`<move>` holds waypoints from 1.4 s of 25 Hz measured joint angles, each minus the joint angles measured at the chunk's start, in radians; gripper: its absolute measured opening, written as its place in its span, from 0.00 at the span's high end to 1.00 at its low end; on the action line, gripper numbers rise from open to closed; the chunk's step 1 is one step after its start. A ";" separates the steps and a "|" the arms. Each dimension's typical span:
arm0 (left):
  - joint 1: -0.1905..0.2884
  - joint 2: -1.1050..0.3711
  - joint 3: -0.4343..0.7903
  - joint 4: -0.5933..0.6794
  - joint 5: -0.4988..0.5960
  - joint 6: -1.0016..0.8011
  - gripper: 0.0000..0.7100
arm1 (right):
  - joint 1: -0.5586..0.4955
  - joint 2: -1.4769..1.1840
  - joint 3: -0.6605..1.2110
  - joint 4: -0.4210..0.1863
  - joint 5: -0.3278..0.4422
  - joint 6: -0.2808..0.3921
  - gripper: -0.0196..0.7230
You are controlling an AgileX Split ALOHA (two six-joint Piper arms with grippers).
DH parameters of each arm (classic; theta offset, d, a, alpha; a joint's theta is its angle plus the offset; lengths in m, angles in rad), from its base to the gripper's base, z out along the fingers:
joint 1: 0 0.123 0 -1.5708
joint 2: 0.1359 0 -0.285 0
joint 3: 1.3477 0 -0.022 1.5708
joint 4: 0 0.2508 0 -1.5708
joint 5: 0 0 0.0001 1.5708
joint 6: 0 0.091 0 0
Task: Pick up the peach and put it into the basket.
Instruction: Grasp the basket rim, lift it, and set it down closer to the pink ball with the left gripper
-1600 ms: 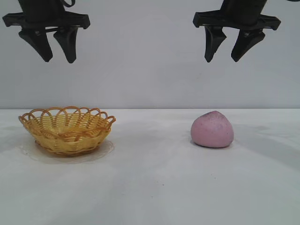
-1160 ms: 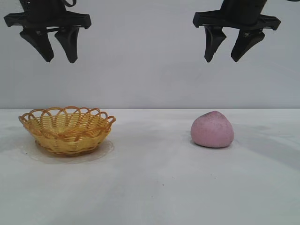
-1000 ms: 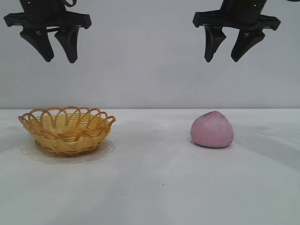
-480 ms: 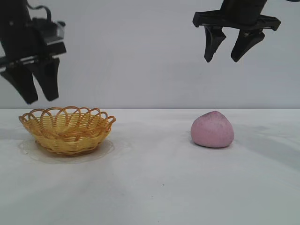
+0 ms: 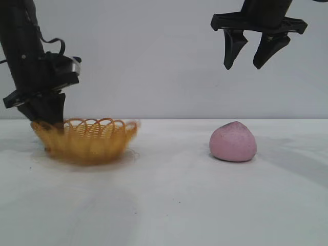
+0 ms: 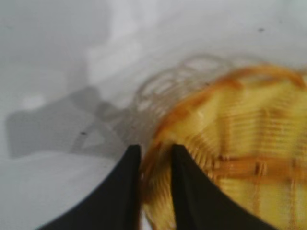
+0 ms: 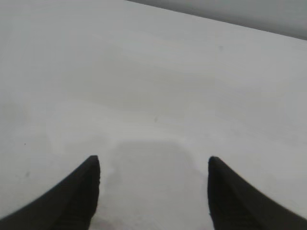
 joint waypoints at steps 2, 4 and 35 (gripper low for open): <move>0.002 -0.022 0.035 -0.046 -0.021 -0.013 1.00 | 0.000 0.000 0.000 0.000 0.007 0.000 0.42; 0.002 -0.077 0.103 -0.100 -0.071 -0.045 1.00 | 0.000 0.000 0.000 0.000 0.021 0.000 0.42; -0.003 -0.419 0.561 -0.215 -0.339 -0.039 0.40 | 0.000 0.000 0.000 0.058 0.079 -0.067 0.42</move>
